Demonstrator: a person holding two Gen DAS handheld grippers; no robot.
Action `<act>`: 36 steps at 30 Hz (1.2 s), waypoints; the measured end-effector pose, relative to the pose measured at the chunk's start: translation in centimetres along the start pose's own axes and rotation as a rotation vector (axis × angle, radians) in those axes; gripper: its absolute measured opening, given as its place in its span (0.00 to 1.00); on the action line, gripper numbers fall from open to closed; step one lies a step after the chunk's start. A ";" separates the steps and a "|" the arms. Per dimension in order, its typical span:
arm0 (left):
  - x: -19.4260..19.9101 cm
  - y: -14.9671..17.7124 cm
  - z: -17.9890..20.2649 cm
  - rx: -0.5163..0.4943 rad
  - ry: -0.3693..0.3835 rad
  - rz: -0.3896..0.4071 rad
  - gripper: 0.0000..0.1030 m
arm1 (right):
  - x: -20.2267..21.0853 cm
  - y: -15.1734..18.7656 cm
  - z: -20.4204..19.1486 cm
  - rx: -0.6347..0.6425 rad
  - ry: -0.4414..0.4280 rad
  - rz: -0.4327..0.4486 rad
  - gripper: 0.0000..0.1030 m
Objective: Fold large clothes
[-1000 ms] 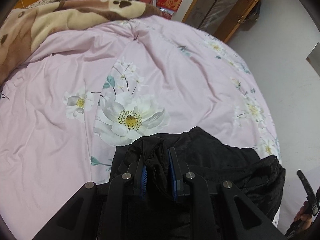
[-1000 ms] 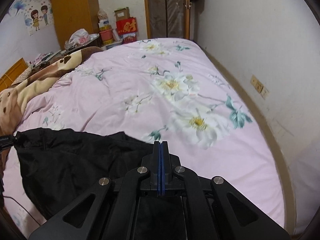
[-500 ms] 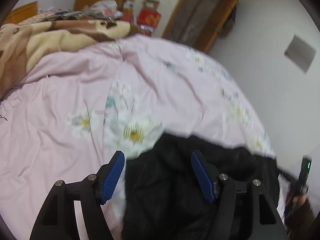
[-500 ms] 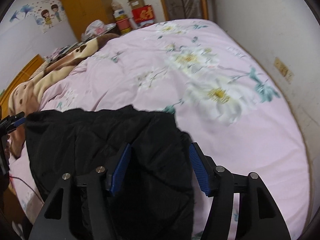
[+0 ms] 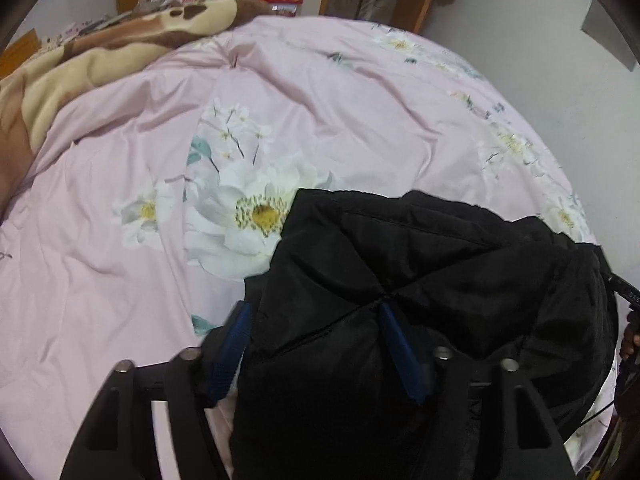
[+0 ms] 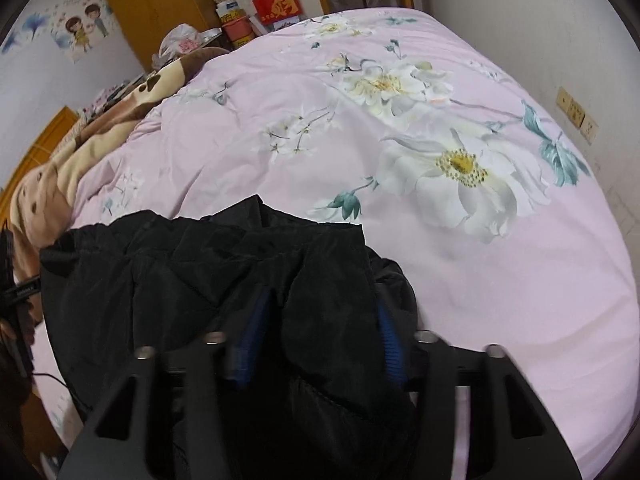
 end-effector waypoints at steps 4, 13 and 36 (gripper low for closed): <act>0.7 -0.7 0.0 -0.016 -0.076 0.047 0.19 | 1.2 -0.9 -0.7 0.065 0.082 0.063 0.16; -2.0 -0.6 -0.8 -0.004 -0.140 0.032 0.21 | -1.1 -1.9 -0.4 0.107 0.192 0.027 0.16; 2.4 1.0 0.4 -0.036 -0.261 0.233 0.32 | 4.3 0.2 -5.1 0.251 0.471 0.144 0.37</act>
Point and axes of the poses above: each gripper's, at about its wrist camera, not at the fingertips, and x roughly against the way its jaws point, z to its right, y to its underside, the point moved 7 cm from there along -x, roughly the way its jaws point, and after that the axes turned 1 degree about x, right-handed, at the moved point
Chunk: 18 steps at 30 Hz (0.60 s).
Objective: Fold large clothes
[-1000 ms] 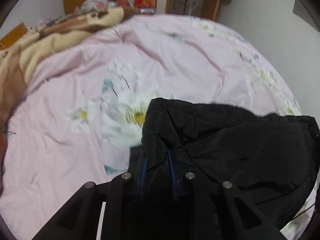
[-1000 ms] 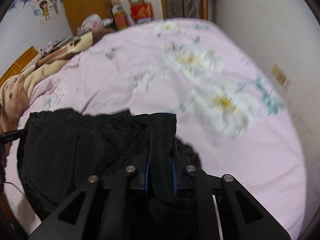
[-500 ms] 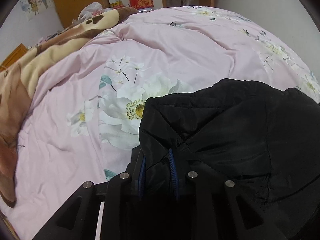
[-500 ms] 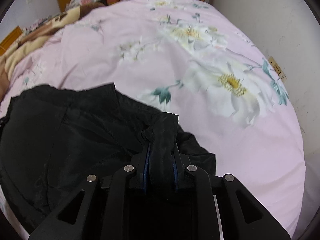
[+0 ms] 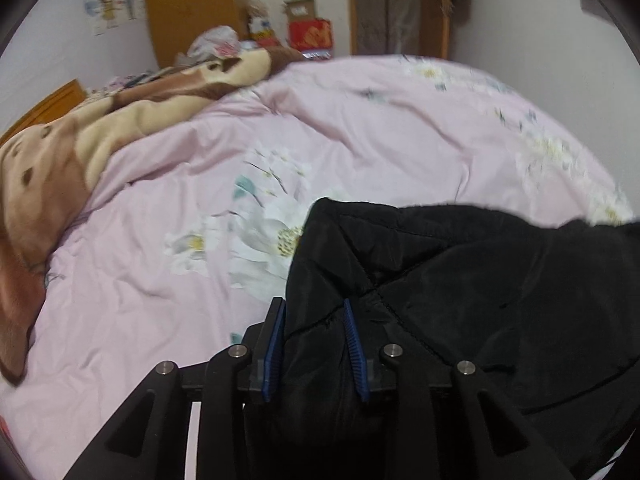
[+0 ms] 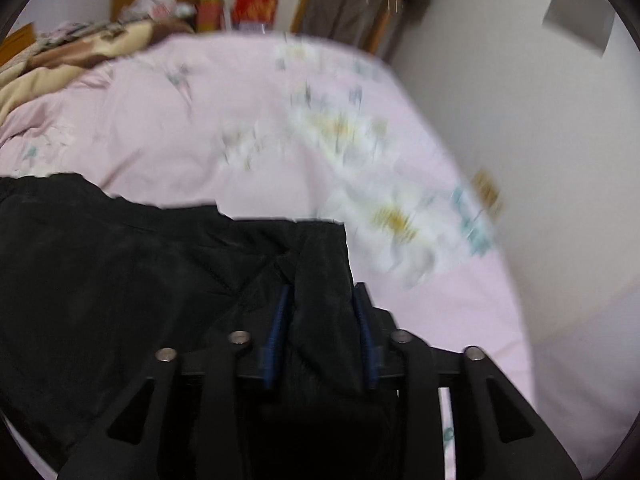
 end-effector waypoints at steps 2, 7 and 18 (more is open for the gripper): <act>2.1 -0.1 0.2 0.006 -0.002 0.040 0.32 | 2.7 -0.2 -1.2 0.014 -0.012 0.072 0.37; 6.7 0.3 3.2 -0.033 0.088 0.089 0.40 | 6.1 -0.6 -3.3 0.000 -0.056 0.140 0.38; 0.6 4.7 9.2 -0.105 0.090 -0.067 0.44 | -1.8 2.8 -12.0 0.009 -0.290 -0.088 0.39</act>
Point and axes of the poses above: each gripper's, at about its wrist camera, not at the fingertips, and x roughly against the way its jaws point, z to its right, y to its underside, the point moved 7 cm from there along -x, roughly the way its jaws point, and after that the axes turned 1 degree about x, right-handed, at the moved point
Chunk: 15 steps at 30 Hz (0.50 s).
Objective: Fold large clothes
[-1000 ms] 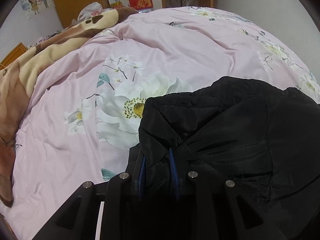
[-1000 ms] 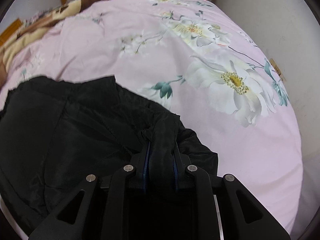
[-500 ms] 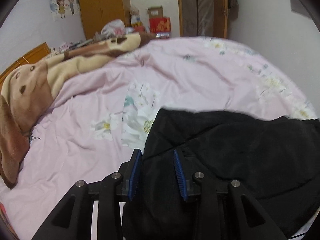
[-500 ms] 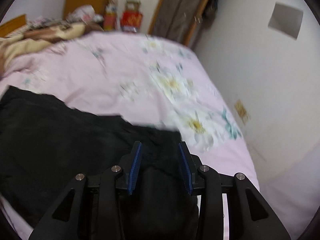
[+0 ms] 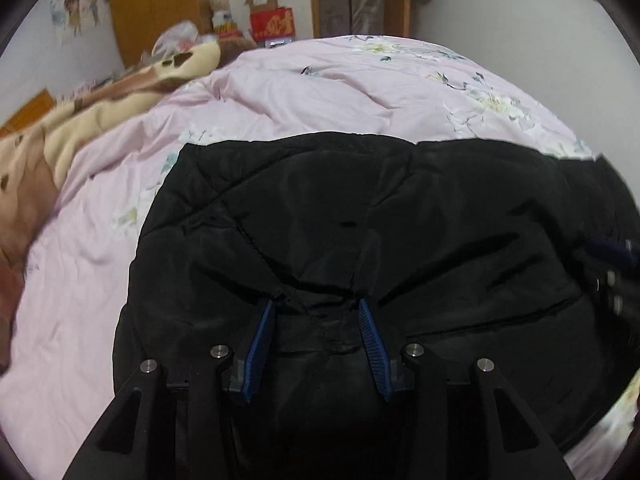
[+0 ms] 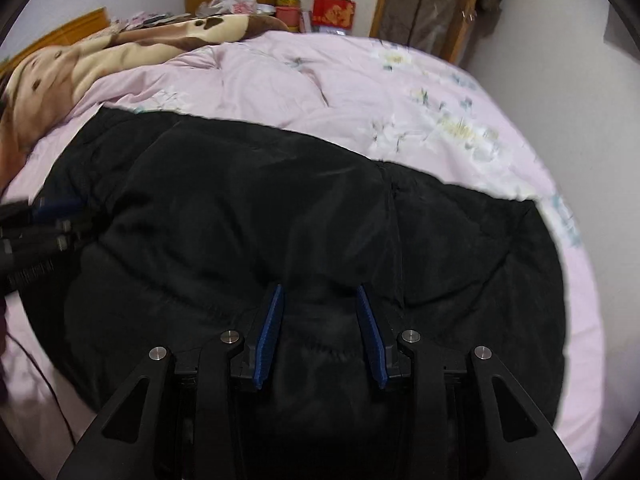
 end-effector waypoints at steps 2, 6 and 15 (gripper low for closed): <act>-0.9 0.0 0.0 0.009 0.009 -0.012 0.44 | -1.8 -0.3 0.3 -0.013 -0.008 -0.040 0.39; -2.6 0.6 -0.3 0.049 0.042 -0.036 0.44 | -3.6 -0.3 0.0 0.010 -0.005 -0.080 0.39; -2.5 0.9 0.0 0.026 0.021 -0.032 0.44 | -3.9 -0.1 0.5 -0.048 -0.051 -0.152 0.39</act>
Point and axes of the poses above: each gripper's, at about its wrist camera, not at the fingertips, and x roughly against the way its jaws point, z to its right, y to its underside, the point moved 7 cm from there along -x, roughly the way its jaws point, and after that the axes turned 1 degree about x, right-handed, at the moved point
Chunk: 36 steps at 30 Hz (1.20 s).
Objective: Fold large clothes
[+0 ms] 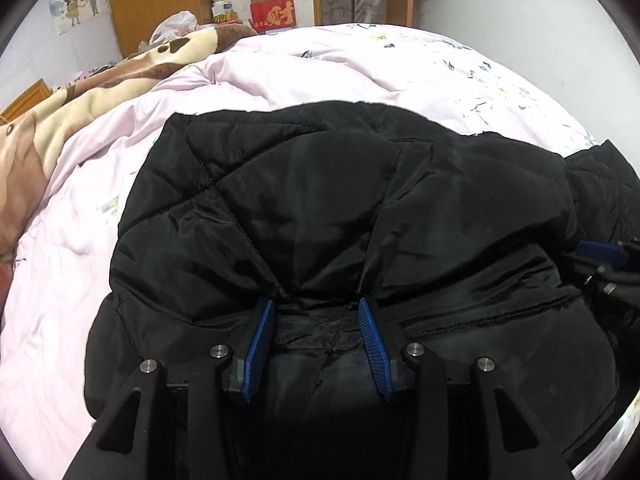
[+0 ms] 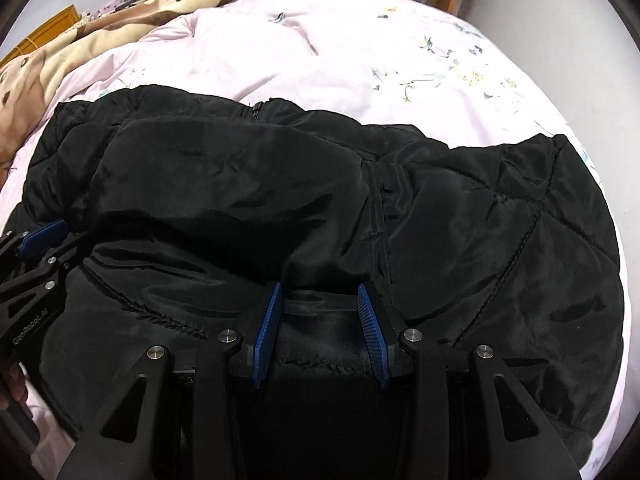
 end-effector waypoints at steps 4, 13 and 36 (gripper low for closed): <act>0.3 -0.4 -0.5 0.012 0.027 -0.020 0.44 | 5.1 -0.1 1.8 0.008 0.032 0.110 0.39; -0.1 -0.3 -0.1 0.025 0.017 -0.011 0.44 | 2.7 4.0 8.5 -0.042 0.143 0.058 0.40; 2.3 -0.5 -0.6 -0.090 -0.001 -0.029 0.60 | 6.0 4.8 8.7 -0.078 0.027 0.096 0.45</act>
Point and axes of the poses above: each gripper's, at about its wrist camera, not at the fingertips, and x roughly against the way its jaws point, z to its right, y to its underside, the point moved 7 cm from there along -x, roughly the way its jaws point, and after that the axes turned 1 degree about x, right-handed, at the moved point
